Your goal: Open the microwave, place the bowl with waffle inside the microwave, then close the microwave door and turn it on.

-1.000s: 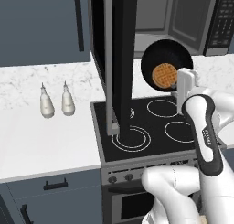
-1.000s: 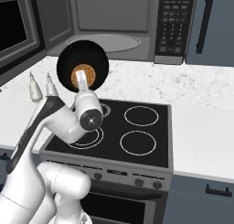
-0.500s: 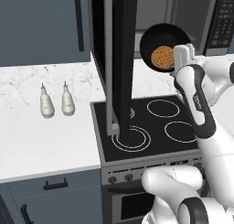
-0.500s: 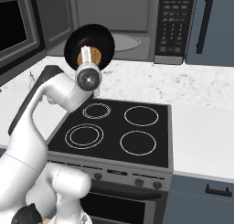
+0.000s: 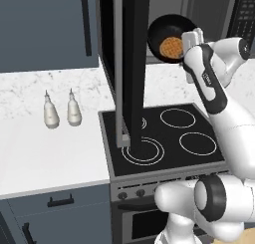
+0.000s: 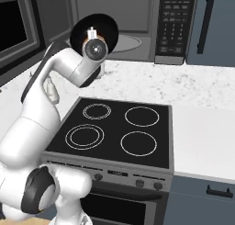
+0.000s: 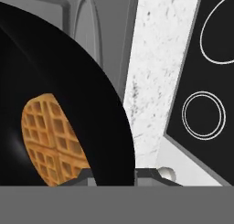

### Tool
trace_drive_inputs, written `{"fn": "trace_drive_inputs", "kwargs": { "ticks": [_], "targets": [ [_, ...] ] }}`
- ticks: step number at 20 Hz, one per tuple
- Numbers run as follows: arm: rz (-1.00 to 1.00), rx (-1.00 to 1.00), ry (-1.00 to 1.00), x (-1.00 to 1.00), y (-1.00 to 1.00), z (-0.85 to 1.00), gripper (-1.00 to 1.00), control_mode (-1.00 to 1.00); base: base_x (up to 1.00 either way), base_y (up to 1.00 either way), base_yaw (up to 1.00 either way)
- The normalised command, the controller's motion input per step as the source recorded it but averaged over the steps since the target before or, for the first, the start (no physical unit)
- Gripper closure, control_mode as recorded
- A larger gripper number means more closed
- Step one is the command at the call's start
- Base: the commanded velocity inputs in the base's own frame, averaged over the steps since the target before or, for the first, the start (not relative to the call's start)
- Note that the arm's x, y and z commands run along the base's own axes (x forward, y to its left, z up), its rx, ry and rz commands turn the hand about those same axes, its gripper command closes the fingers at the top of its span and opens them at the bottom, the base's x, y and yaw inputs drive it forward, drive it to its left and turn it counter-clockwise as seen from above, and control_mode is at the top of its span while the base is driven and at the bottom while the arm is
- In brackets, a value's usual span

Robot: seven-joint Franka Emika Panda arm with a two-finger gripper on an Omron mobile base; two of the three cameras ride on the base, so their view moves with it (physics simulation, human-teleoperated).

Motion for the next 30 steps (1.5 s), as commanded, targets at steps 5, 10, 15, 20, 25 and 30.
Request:
{"fn": "trace_drive_inputs", "kwargs": {
  "ticks": [5,10,15,20,25,30],
  "targets": [
    [0.00,0.01,0.00,0.60,0.00,0.02,1.00,-1.00,0.00,0.00,0.00],
    [0.00,0.00,0.05,0.80,0.00,0.05,1.00,-1.00,0.00,0.00,0.00],
    [0.00,0.00,0.07,0.72,0.00,0.04,1.00,-1.00,0.00,0.00,0.00],
    [0.00,0.00,0.06,0.46,0.05,0.06,1.00,-1.00,0.00,0.00,0.00],
    [0.00,0.00,0.04,0.07,0.08,-0.23,-1.00,-1.00,0.00,0.00,0.00],
    [0.02,0.00,-0.15,-0.12,0.06,-0.05,-1.00,-1.00,0.00,0.00,0.00]
  ]
}}
